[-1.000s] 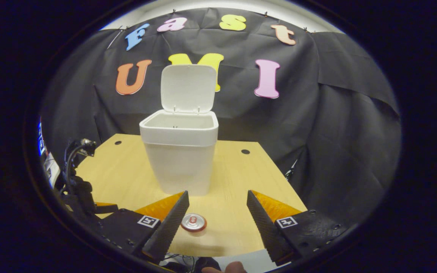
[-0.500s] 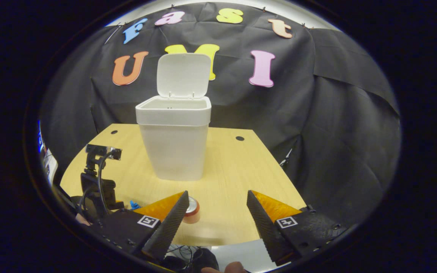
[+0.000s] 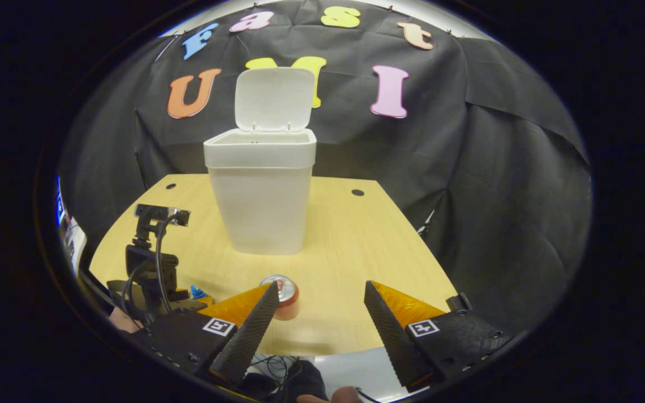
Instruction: Press the lid of the desktop garbage bin to open it, pick up the crumpled paper on the desktop and throw it into the bin, then pick up the pop can on the desktop and drop it into the bin, and finally close the garbage bin lid.
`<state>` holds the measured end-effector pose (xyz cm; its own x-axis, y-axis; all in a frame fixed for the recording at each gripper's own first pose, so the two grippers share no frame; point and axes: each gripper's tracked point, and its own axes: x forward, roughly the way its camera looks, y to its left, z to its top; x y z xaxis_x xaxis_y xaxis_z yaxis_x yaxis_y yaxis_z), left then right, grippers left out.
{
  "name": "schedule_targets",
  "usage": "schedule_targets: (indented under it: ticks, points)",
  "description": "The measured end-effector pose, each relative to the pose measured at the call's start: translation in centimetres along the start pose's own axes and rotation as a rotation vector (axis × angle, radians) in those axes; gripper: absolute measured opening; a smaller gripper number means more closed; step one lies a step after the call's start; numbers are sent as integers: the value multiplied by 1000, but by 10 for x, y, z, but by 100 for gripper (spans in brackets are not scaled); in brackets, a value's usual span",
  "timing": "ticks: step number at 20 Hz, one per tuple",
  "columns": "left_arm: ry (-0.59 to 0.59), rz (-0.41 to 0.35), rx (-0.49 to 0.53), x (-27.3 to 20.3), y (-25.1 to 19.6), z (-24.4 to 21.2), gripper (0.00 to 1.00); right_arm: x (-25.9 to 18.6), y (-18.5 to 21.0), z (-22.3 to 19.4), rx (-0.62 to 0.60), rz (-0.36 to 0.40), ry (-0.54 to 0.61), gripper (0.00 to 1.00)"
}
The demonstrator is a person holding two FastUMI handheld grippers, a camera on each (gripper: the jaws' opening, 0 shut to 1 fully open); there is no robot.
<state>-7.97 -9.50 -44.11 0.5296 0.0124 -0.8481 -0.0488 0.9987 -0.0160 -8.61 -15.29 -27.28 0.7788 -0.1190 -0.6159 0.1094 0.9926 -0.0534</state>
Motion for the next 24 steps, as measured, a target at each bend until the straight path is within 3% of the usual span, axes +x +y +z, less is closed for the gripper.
schedule_targets:
  ticks: [4,5,7,8,9,16,24]
  points:
    - [-8,2,-1,1,4,2,58,2,8,-9,-7,23,20,96]
    - [-9,-4,-7,0,4,4,50,3,11,-12,-10,28,24,96]
    - [-22,-8,-7,-4,5,10,44,5,15,-20,-19,46,42,96]
    - [-33,-15,-9,-8,5,14,46,6,18,-25,-19,58,55,96]
    - [-47,-24,-14,-12,4,20,39,7,21,-31,-21,68,69,96]
    - [-186,-44,-7,-55,3,81,37,22,37,-75,-53,98,167,96]
    - [-418,-35,44,-123,21,169,37,69,54,-105,8,122,226,96]
